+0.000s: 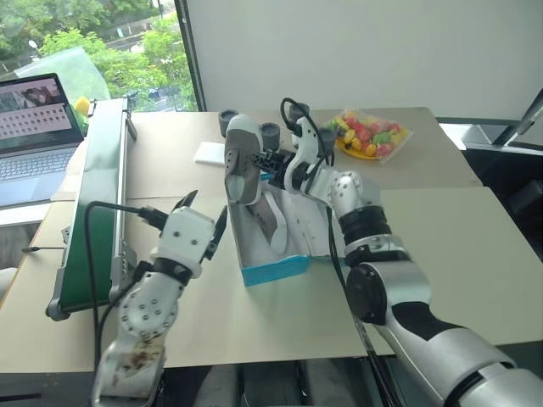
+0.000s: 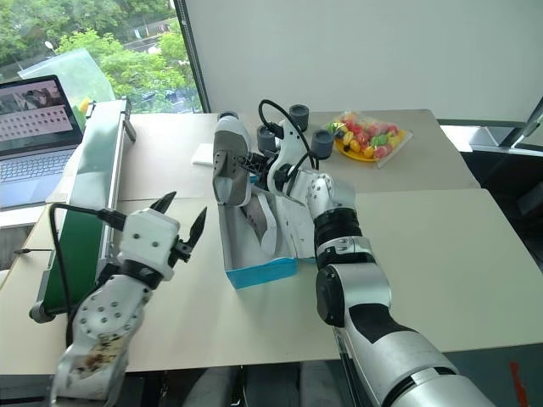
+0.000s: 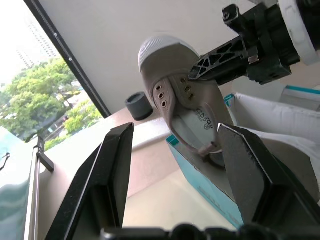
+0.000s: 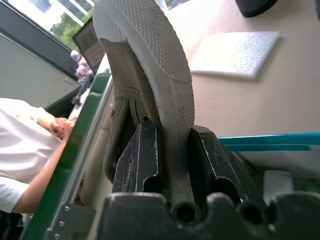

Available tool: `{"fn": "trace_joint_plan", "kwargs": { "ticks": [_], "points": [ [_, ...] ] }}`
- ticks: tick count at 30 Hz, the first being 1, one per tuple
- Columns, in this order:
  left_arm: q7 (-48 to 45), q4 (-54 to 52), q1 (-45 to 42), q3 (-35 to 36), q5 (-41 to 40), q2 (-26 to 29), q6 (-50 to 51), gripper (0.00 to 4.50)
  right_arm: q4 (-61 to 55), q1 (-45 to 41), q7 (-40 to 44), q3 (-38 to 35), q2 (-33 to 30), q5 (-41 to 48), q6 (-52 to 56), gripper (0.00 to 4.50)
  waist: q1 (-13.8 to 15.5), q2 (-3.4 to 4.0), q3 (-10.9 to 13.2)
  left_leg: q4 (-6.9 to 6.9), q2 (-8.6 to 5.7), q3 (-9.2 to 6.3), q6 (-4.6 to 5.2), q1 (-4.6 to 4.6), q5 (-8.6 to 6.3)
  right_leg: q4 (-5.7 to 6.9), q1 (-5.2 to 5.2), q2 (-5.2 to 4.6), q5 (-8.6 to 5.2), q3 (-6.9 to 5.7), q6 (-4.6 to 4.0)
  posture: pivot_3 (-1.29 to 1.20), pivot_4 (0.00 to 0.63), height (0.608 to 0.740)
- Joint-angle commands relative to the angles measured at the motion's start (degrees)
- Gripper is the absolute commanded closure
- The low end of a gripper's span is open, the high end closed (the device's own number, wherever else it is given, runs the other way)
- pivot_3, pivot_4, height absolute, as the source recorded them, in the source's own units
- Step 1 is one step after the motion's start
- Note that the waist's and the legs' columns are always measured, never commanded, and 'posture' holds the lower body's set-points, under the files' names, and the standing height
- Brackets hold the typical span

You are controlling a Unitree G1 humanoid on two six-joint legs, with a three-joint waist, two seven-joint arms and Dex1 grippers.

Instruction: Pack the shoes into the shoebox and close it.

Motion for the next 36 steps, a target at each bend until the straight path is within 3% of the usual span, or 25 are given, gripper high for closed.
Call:
{"fn": "trace_joint_plan", "kwargs": {
  "ticks": [1,5,9,12,18,24,31,36],
  "points": [
    [-10.72,-3.93,6.27,11.61,-10.44,3.9,0.48,1.63,-6.83,-3.29,-0.92,0.87,-2.91,1.89,13.32,4.04,0.02,0.01,0.01,-0.01,0.0,-0.03,0.0,0.0,0.0,-0.01,0.0,-0.01,0.0,0.0,0.0,0.0,0.15,0.726],
    [-21.11,-3.57,11.22,24.93,-22.77,9.72,3.28,1.63,-14.14,-2.74,-4.15,0.41,-4.11,3.24,29.29,4.04,0.47,0.06,0.04,0.01,0.02,-0.05,0.0,0.04,0.0,-0.1,0.07,0.0,-0.04,-0.07,-0.07,0.0,0.15,0.726],
    [-24.8,-0.51,12.77,29.77,-24.73,14.93,2.86,1.63,-22.62,-0.65,-9.07,-2.29,-1.8,2.8,41.43,4.04,0.47,0.11,0.07,0.03,0.0,-0.03,0.01,0.13,0.0,-0.09,0.16,0.0,-0.06,-0.12,-0.09,0.0,0.15,0.726],
    [-24.47,0.67,12.3,29.93,-25.17,15.97,2.19,1.63,-28.69,2.16,-13.37,-3.73,1.85,2.28,46.55,4.04,0.48,0.1,0.06,0.02,0.01,-0.04,0.01,0.12,0.0,-0.1,0.15,0.02,-0.07,-0.13,-0.08,0.0,0.15,0.726],
    [-23.02,-0.8,11.54,28.21,-25.49,16.37,2.52,1.63,-35.05,9.63,-22.65,-4.91,7.86,1.38,46.86,4.04,0.46,0.1,0.06,0.02,0.0,-0.03,0.01,0.11,0.0,-0.08,0.14,0.01,-0.06,-0.12,-0.08,0.0,0.15,0.726],
    [-22.55,-0.97,10.92,27.99,-25.41,17.33,2.59,1.63,-39.94,14.45,-28.39,-4.4,9.48,2.16,46.86,4.04,0.45,0.1,0.06,0.02,0.0,-0.03,0.01,0.13,0.0,-0.07,0.14,0.01,-0.06,-0.11,-0.08,0.0,0.15,0.726],
    [-21.68,0.75,9.0,25.61,-24.44,18.23,2.14,1.63,-42.1,15.46,-26.25,4.0,5.64,4.06,46.86,4.04,0.27,0.11,0.05,0.01,0.01,-0.01,0.01,0.18,0.0,-0.07,0.18,0.03,-0.06,-0.1,-0.08,0.0,0.15,0.726],
    [-21.33,2.39,7.48,23.94,-23.75,18.77,1.51,1.63,-39.45,14.01,-23.82,8.83,7.91,3.31,46.86,4.04,0.23,0.11,0.05,0.01,0.02,-0.01,0.01,0.17,0.0,-0.09,0.17,0.04,-0.07,-0.11,-0.07,0.0,0.15,0.726]
  ]
}}
